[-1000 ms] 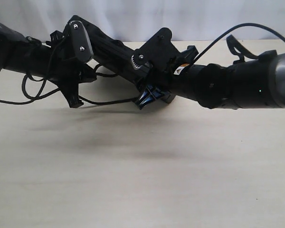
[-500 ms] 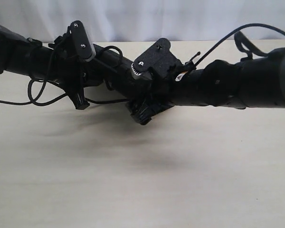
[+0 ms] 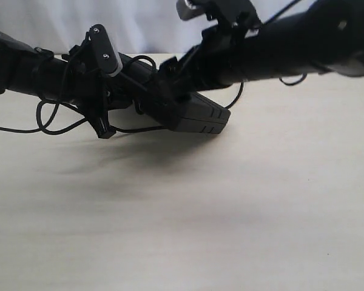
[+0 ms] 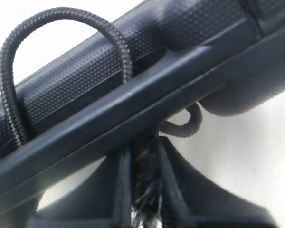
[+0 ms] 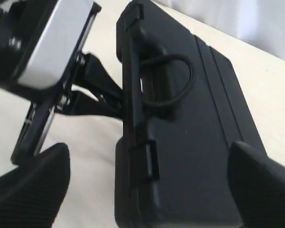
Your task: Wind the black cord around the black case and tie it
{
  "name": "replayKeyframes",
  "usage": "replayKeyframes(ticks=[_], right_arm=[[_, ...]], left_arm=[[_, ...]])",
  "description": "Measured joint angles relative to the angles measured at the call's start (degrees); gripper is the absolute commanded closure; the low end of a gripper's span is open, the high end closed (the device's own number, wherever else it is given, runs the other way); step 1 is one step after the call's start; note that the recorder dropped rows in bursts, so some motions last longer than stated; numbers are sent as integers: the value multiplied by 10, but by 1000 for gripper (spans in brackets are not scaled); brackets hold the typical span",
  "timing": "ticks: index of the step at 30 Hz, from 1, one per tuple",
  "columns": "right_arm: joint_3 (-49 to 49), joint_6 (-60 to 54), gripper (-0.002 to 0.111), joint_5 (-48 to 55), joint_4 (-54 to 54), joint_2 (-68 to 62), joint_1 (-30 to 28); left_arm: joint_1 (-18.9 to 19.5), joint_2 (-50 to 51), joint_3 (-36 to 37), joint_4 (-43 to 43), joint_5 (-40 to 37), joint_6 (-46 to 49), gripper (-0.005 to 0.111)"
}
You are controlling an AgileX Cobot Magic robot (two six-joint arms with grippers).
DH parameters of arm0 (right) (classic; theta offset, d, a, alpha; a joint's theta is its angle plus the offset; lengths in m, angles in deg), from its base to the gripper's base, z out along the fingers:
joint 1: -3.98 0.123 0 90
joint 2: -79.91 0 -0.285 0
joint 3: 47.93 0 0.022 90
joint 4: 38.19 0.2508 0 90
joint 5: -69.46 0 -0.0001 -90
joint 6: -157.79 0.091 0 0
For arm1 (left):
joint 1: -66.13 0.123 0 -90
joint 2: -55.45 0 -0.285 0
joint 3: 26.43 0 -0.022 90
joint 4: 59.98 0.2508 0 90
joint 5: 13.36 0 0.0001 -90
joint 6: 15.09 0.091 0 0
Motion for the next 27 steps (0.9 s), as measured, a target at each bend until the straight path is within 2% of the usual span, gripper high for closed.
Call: replayKeyframes(ticks=[4, 9, 12, 15, 19, 21, 22, 25, 26, 27], right_arm=[[122, 29, 30, 109, 2, -58, -36], [290, 58, 47, 249, 2, -186, -81], [372, 64, 50, 305, 5, -257, -86], [434, 63, 50, 323, 24, -316, -86], [473, 62, 50, 321, 38, -366, -86], [480, 58, 54, 310, 40, -380, -86], [481, 56, 60, 304, 40, -384, -86], [481, 46, 96, 297, 50, -391, -86], [483, 43, 104, 297, 53, -391, -85], [484, 42, 104, 297, 55, -391, -83]], left_arm=[[0, 0, 0, 0, 0, 0, 107], [0, 0, 0, 0, 0, 0, 107], [0, 0, 0, 0, 0, 0, 107], [0, 0, 0, 0, 0, 0, 107], [0, 0, 0, 0, 0, 0, 107], [0, 0, 0, 0, 0, 0, 107], [0, 0, 0, 0, 0, 0, 107], [0, 0, -1, 0, 0, 0, 107], [0, 0, -1, -1, 0, 0, 107], [0, 0, -1, -1, 0, 0, 107]])
